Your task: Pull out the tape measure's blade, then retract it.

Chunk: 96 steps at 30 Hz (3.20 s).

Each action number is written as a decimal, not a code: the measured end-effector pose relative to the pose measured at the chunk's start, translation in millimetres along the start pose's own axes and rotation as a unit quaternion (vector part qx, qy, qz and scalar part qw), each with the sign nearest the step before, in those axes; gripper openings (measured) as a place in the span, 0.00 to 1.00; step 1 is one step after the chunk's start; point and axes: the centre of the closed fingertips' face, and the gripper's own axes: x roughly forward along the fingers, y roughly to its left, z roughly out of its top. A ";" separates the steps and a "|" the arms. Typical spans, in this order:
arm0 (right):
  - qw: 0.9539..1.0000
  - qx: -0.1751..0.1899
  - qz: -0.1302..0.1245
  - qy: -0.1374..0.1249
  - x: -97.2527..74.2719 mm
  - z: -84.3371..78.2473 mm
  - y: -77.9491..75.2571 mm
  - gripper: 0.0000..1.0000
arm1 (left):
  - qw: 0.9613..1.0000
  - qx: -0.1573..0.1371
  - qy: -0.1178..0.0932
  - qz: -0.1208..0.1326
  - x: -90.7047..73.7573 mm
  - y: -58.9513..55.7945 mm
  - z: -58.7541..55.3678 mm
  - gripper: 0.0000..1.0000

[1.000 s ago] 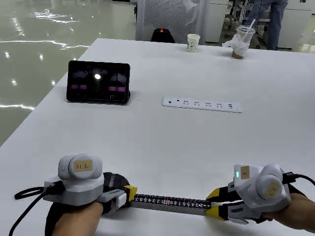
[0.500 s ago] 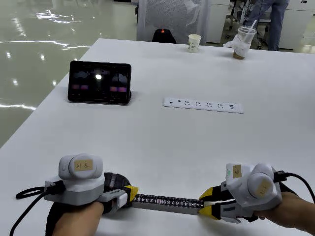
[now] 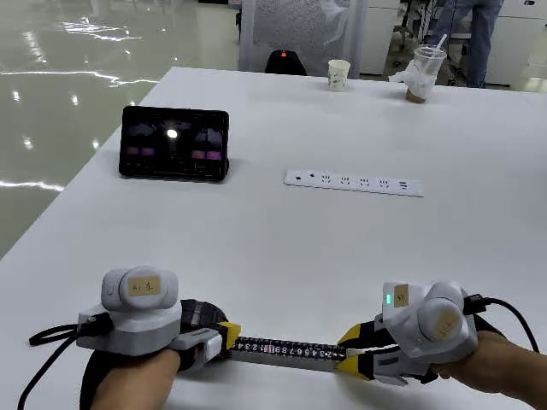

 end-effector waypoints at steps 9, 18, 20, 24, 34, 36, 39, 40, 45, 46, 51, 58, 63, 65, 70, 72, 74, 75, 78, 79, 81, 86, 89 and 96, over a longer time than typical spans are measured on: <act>1.000 0.000 0.004 -0.005 8.1 8.3 1.4 0.11 | 1.000 -0.001 0.000 -0.001 0.0 -0.1 0.0 0.59; 1.000 0.000 0.005 -0.008 13.0 13.8 1.0 0.11 | 1.000 -0.003 0.001 -0.003 0.2 0.0 -0.1 0.59; 1.000 0.000 0.005 -0.009 13.9 15.1 1.2 0.11 | 1.000 -0.003 0.001 -0.003 0.3 0.1 -0.1 0.59; 1.000 0.000 0.006 -0.010 15.5 16.9 0.9 0.11 | 1.000 -0.004 0.002 -0.003 0.2 0.2 -0.1 0.59; 1.000 0.000 0.006 -0.014 20.2 22.4 1.1 0.11 | 1.000 -0.005 0.003 -0.006 -0.2 0.2 -0.3 0.59; 1.000 0.000 0.007 -0.015 21.6 23.7 1.0 0.11 | 1.000 -0.006 0.003 -0.006 -0.1 0.4 -0.2 0.59; 1.000 0.000 0.008 -0.017 23.7 26.3 1.5 0.11 | 1.000 -0.006 0.003 -0.007 -0.1 0.4 -0.2 0.59; 1.000 0.000 0.009 -0.017 24.8 27.5 1.7 0.11 | 1.000 -0.006 0.003 -0.007 -0.1 0.3 -0.2 0.59; 1.000 -0.002 0.011 -0.019 28.4 32.2 3.1 0.11 | 1.000 -0.006 0.004 -0.008 0.0 0.4 -0.4 0.59; 1.000 -0.002 0.011 -0.019 29.0 32.8 3.2 0.11 | 1.000 -0.006 0.004 -0.008 0.0 0.4 -0.4 0.59; 1.000 -0.004 0.011 -0.021 32.7 36.3 3.5 0.11 | 1.000 -0.007 0.004 -0.009 -0.1 0.2 -0.5 0.59; 1.000 -0.006 0.011 -0.025 37.7 41.7 4.1 0.12 | 1.000 -0.008 0.003 -0.009 -0.1 0.3 -0.7 0.59; 1.000 -0.008 0.012 -0.028 41.5 45.3 4.1 0.12 | 1.000 -0.008 0.003 -0.010 1.0 0.9 -0.6 0.59; 0.999 -0.008 0.013 -0.029 43.1 47.3 4.6 0.12 | 1.000 -0.009 0.004 -0.010 1.3 1.1 -0.5 0.59; 0.999 -0.010 0.016 -0.032 47.7 52.6 5.3 0.12 | 1.000 -0.009 0.003 -0.010 2.7 2.0 -0.5 0.59; 0.999 -0.010 0.017 -0.032 49.4 54.0 5.5 0.12 | 1.000 -0.008 0.004 -0.010 2.9 2.0 -0.6 0.59; 0.999 -0.011 0.018 -0.033 51.3 55.9 5.3 0.12 | 1.000 -0.009 0.004 -0.010 3.4 2.2 -0.7 0.59; 0.999 -0.012 0.018 -0.034 52.5 57.4 5.5 0.12 | 1.000 -0.009 0.004 -0.011 3.4 2.3 -0.7 0.59; 0.999 -0.013 0.020 -0.036 55.9 61.3 5.8 0.12 | 1.000 -0.010 0.004 -0.011 3.5 2.2 -0.8 0.59; 0.999 -0.014 0.021 -0.036 57.1 62.5 6.0 0.12 | 1.000 -0.010 0.004 -0.011 3.7 2.3 -0.9 0.59; 0.999 -0.016 0.022 -0.037 59.4 65.7 6.6 0.12 | 1.000 -0.011 0.004 -0.011 3.8 2.4 -0.9 0.59; 0.999 -0.020 0.025 -0.039 64.7 71.7 7.2 0.12 | 1.000 -0.012 0.004 -0.012 3.1 2.2 -0.8 0.60; 0.999 -0.021 0.026 -0.040 67.0 74.8 7.7 0.12 | 1.000 -0.013 0.004 -0.013 2.8 1.8 -0.8 0.60; 0.998 -0.023 0.029 -0.042 74.5 82.6 8.9 0.12 | 1.000 -0.014 0.004 -0.013 2.8 1.8 -1.0 0.60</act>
